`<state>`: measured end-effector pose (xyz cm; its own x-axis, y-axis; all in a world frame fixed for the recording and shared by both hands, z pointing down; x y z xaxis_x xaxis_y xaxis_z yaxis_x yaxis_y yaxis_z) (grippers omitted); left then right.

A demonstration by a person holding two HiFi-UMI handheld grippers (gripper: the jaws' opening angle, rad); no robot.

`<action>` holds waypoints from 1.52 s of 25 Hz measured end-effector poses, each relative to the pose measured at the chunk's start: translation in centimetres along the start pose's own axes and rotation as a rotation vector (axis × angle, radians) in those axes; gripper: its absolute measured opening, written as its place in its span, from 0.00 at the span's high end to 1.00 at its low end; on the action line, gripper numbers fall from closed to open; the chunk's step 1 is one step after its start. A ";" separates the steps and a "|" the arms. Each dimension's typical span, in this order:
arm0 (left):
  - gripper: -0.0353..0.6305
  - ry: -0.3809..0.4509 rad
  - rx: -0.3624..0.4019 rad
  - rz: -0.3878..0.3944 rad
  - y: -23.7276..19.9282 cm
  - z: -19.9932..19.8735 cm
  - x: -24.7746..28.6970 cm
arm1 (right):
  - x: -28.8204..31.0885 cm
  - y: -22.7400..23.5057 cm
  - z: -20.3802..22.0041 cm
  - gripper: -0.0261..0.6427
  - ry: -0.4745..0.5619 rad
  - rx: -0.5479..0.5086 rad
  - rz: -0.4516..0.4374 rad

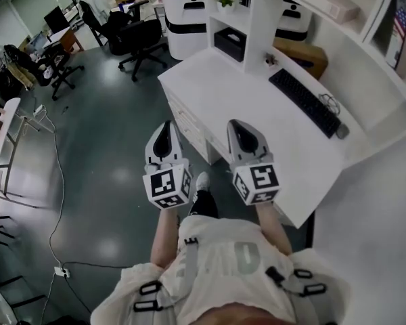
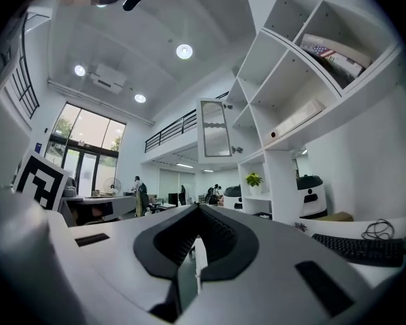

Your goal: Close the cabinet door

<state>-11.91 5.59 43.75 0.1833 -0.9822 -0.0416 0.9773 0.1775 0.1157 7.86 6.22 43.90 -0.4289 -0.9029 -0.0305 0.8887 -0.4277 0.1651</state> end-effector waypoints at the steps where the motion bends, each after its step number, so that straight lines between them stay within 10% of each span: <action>1: 0.94 -0.006 -0.001 0.002 -0.7 0.1 1.2 | 1.4 0.3 0.0 0.95 -0.005 -0.005 -0.002; 19: 0.94 -0.027 -0.021 0.170 -10.7 -0.8 26.1 | 26.4 5.1 -3.7 0.95 0.004 0.006 0.115; 26: 0.94 -0.009 -0.072 0.260 -10.6 -1.9 28.0 | 29.1 5.6 -4.5 0.95 0.016 -0.031 0.109; 38: 0.94 -0.027 -0.064 0.187 -9.6 -1.3 28.0 | 29.2 6.0 -5.0 0.95 0.058 -0.002 0.067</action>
<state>-16.00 -23.55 40.15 0.3598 -0.9330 0.0018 0.9316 0.3593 0.0556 1.48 -22.95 39.03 -0.3585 -0.9304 -0.0761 0.9154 -0.3663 0.1669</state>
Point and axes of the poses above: the fingertips, and each gripper's own axes: x forward along the fingers, y to its right, z out of its underside, the point moved 6 cm from there along -x, backward along the fingers, and after that the axes turned 8 degrees about x, right-handed, at the moved point
